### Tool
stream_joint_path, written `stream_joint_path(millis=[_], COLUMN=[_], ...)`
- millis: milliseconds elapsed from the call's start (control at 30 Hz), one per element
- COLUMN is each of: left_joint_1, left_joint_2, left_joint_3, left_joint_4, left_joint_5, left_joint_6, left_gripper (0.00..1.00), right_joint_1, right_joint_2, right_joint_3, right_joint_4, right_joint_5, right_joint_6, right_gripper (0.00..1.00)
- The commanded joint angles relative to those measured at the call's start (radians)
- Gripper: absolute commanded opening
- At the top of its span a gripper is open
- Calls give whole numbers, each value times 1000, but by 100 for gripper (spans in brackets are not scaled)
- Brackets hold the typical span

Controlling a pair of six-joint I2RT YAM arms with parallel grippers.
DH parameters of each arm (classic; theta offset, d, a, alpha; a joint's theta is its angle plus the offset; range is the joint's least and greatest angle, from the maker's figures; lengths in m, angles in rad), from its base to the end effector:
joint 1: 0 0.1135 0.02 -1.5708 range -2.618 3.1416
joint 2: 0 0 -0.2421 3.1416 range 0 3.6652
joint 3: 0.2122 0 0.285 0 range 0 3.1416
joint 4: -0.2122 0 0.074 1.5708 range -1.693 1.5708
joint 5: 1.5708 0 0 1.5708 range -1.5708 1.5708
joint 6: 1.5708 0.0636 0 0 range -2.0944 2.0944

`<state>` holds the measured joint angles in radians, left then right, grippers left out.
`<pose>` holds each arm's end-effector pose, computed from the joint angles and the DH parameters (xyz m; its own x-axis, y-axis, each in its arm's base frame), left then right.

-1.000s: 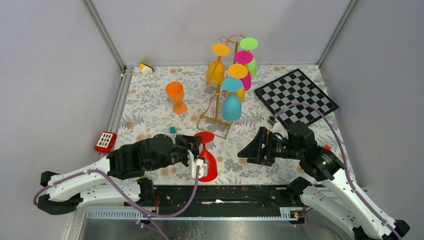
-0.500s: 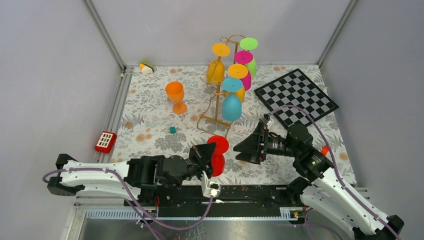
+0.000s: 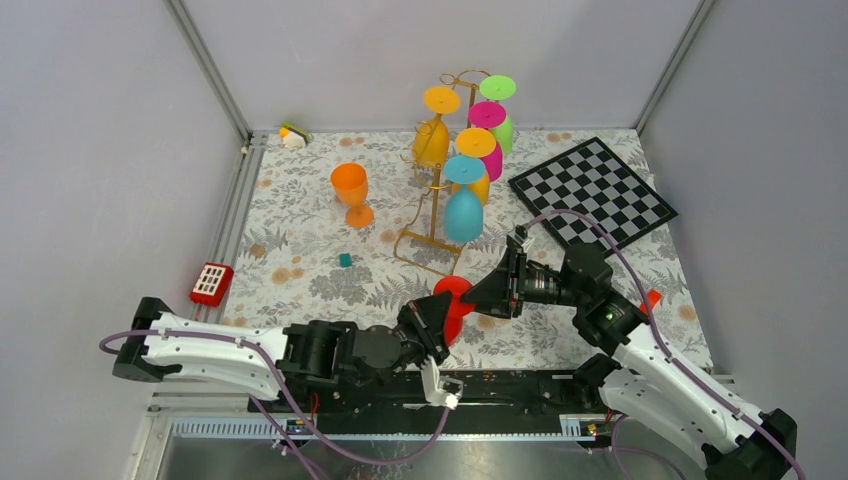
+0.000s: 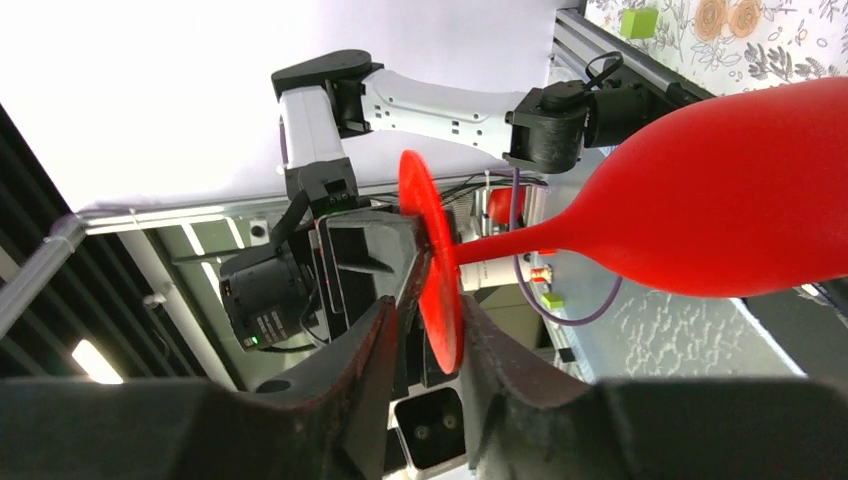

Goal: Place the wine glass upside down on the wine glass rack
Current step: Turn the wine glass upside down at the wine rack.

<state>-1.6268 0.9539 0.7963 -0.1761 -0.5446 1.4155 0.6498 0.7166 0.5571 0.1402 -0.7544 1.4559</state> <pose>0.0169 -0.2872 0.2845 0.8736 0.4861 0.0215 0.1182 -0.2549 0.9597 0.1666 0.1813 0.2852 -0.9813 0.1635 -0.1015 -0.0978 0.0306 0.9947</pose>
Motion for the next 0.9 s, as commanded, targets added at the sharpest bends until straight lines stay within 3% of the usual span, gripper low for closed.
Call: stream_joint_path(millis=[0, 200, 333, 400, 533, 600, 867], left_joint_1=[-16, -26, -30, -34, -44, -49, -57], left_joint_2=[18, 17, 14, 11, 0, -1, -1], left_joint_3=[57, 46, 42, 41, 38, 41, 30], left_joint_4=[85, 103, 105, 105, 104, 105, 103], left_joint_5=[-33, -31, -30, -35, -41, -44, -35], left_joint_6=[21, 13, -4, -19, -58, -79, -226], left_gripper=[0, 0, 2, 21, 77, 97, 99], right_joint_1=[7, 7, 7, 8, 7, 7, 7], right_joint_2=[0, -3, -15, -28, -54, -65, -71], right_joint_3=[-13, -62, -67, -65, -55, -49, 12], right_joint_4=[76, 138, 130, 102, 17, -28, -240], right_joint_5=[-37, -37, -40, -35, -26, -26, -18], right_joint_6=[6, 41, 39, 29, -13, -45, -179], right_gripper=[30, 3, 0, 0, 0, 0, 0])
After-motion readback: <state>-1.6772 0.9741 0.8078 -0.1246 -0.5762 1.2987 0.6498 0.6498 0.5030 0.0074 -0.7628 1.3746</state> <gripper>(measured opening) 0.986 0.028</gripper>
